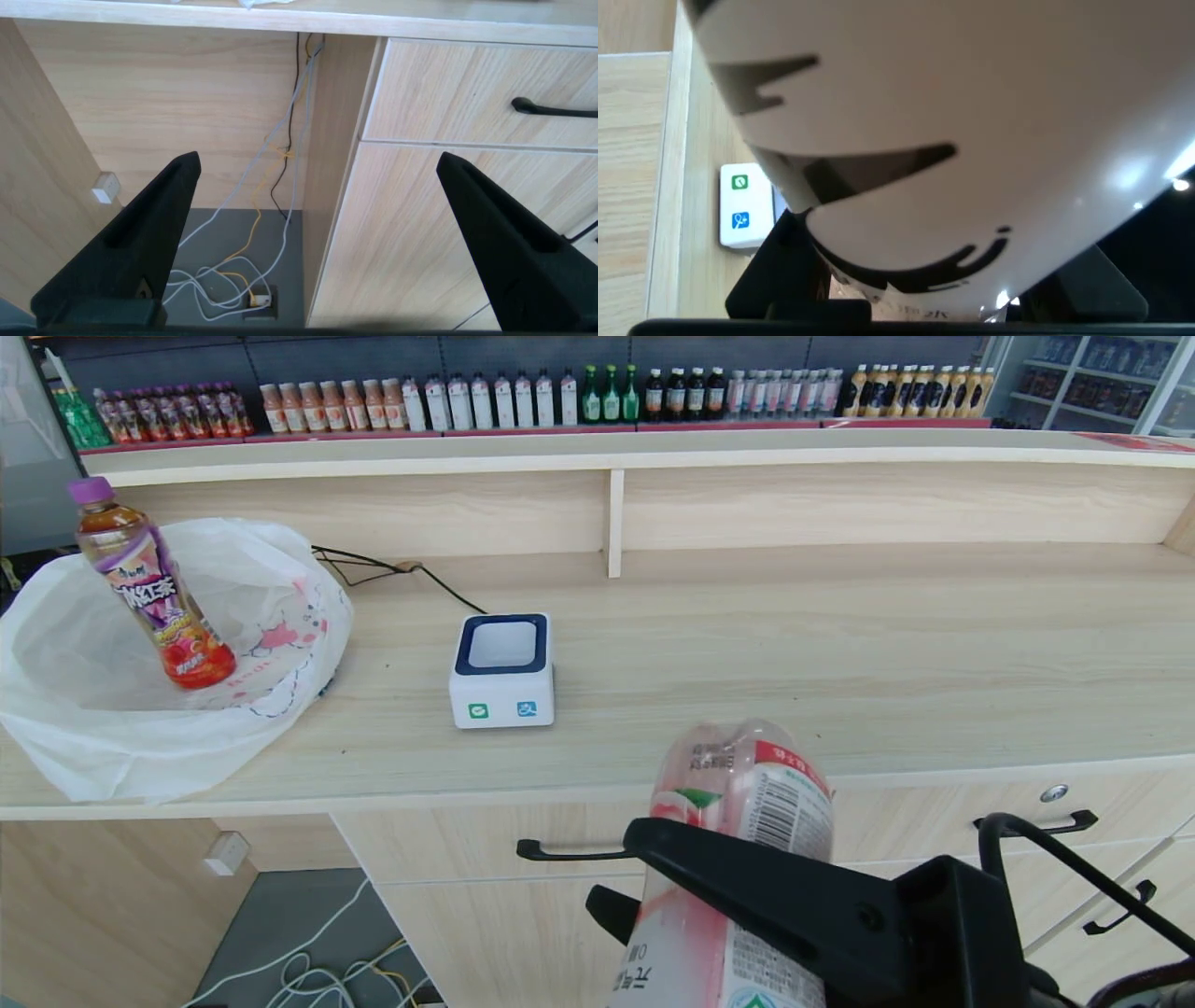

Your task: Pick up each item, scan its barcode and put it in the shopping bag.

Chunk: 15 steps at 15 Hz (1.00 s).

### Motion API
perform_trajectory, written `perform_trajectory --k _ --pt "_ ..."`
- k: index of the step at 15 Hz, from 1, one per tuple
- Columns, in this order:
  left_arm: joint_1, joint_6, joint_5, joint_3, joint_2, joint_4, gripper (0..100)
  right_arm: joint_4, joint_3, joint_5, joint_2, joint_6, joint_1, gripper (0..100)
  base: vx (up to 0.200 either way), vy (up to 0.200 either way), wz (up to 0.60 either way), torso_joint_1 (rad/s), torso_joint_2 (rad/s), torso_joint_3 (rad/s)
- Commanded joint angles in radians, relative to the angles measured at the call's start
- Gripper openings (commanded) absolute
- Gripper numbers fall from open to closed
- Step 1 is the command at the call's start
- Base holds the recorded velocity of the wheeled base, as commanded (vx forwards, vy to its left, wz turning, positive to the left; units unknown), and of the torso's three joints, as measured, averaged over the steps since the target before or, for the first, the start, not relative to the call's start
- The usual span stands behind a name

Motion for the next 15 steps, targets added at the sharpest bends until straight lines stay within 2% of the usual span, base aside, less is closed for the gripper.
perform_trajectory --k 1,8,10,12,14,15 --pt "0.002 0.000 0.000 0.000 0.000 -0.001 100 -0.001 0.003 0.002 0.002 0.016 0.000 0 0.000 0.000 0.00 0.000 0.00 0.000" --pt "0.000 0.000 0.000 0.000 0.000 0.000 100 -0.001 0.035 0.002 0.003 0.266 -0.050 0 0.000 0.000 0.00 0.000 0.00 0.000" --pt "0.000 0.000 0.000 0.000 0.000 0.000 100 -0.001 0.066 0.000 0.005 0.391 -0.060 0 0.000 0.000 0.00 0.000 0.00 0.000" --pt "0.000 0.000 0.000 0.000 0.000 -0.001 100 -0.001 0.064 0.000 0.006 0.421 -0.074 0 0.000 0.000 0.00 0.000 0.00 0.000" --pt "0.000 0.000 0.000 0.000 0.000 0.000 100 -0.001 0.052 -0.001 0.048 0.542 -0.074 0 0.000 0.000 0.00 0.000 0.00 0.000" --pt "0.000 0.000 0.000 0.000 0.000 0.000 100 -0.001 0.041 -0.003 0.078 0.654 -0.072 0 0.000 0.000 0.00 0.000 0.00 0.000"
